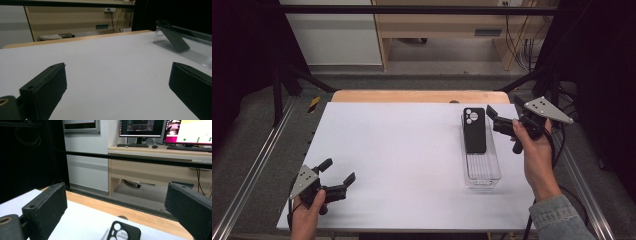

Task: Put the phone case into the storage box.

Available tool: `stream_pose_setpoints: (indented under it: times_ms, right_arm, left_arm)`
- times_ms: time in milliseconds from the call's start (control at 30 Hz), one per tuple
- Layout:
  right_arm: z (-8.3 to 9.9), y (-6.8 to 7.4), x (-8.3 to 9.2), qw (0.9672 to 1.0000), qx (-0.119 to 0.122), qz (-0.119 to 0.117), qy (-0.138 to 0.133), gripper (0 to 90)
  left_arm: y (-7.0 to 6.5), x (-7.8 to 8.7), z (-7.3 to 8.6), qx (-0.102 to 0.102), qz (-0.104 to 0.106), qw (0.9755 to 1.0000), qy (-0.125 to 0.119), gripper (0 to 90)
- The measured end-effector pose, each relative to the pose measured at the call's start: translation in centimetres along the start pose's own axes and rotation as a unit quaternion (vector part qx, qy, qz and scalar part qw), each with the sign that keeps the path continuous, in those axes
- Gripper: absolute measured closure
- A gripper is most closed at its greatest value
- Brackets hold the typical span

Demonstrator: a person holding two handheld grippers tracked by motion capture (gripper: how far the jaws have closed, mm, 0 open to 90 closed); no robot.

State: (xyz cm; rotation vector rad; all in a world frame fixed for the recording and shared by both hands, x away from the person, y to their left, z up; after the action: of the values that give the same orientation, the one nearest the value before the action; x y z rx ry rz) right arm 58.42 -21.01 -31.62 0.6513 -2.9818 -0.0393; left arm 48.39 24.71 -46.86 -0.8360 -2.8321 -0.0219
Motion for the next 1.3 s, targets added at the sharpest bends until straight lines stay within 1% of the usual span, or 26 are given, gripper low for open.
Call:
stream_pose_setpoints:
  times_ms: [100, 233, 367, 500, 533, 667, 800, 900, 1067, 1300]
  right_arm:
    - [0.4, -0.5, 0.9, 1.0000, -0.003, 0.004, 0.000, 4.4]
    - [0.8, -0.9, 2.0, 1.0000, -0.004, 0.004, 0.001, 4.3]
    - [1.1, -1.2, 2.9, 1.0000, -0.004, 0.005, 0.005, 4.0]
    - [1.3, -1.4, 3.7, 1.0000, -0.004, 0.004, 0.007, 4.0]
    - [1.4, -1.5, 3.9, 1.0000, -0.001, 0.004, 0.007, 4.0]
    - [1.6, -1.9, 4.6, 0.9999, -0.005, 0.007, 0.008, 4.0]
    - [1.7, -2.2, 5.3, 0.9999, -0.009, 0.009, 0.006, 3.7]
    - [1.8, -2.4, 5.7, 0.9999, -0.006, 0.011, 0.007, 3.6]
    - [2.0, -2.8, 6.2, 0.9999, -0.008, 0.013, 0.005, 3.6]
    - [2.5, -2.9, 6.9, 0.9999, -0.007, 0.011, 0.010, 3.6]
  left_arm:
    - [0.0, 0.2, 0.2, 0.002, -0.002, 1.0000, 0.002, 1.5]
    - [0.1, 0.5, 0.3, -0.001, -0.005, 1.0000, 0.005, 1.5]
    - [0.0, 0.5, 0.3, 0.001, 0.001, 1.0000, 0.004, 1.4]
    - [0.1, 0.5, 0.4, 0.001, 0.001, 1.0000, 0.005, 1.5]
    - [0.1, 0.5, 0.4, 0.001, 0.001, 1.0000, 0.005, 1.5]
    - [0.1, 0.5, 0.4, -0.001, 0.002, 1.0000, 0.006, 1.5]
    - [-0.2, 0.4, 0.3, -0.001, 0.009, 1.0000, 0.004, 1.5]
    - [-0.2, 0.4, 0.3, -0.001, 0.010, 0.9999, 0.005, 1.6]
    - [-0.2, 0.4, 0.3, -0.002, 0.010, 0.9999, 0.004, 1.5]
    - [-0.2, 0.5, 0.3, -0.003, 0.009, 0.9999, 0.004, 1.5]
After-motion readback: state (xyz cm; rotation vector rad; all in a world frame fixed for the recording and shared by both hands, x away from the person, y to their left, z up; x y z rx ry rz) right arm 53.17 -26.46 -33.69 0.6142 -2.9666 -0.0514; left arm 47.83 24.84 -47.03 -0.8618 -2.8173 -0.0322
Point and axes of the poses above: each handheld gripper's, and its own axes: x roughly backward along the jaws, z roughly out of its underside, y roughly to its left, the point moved 10 cm from there along -x, roughly forward along the jaws, and after that the axes turned 2 degrees about -x, right-handed, at the moved point
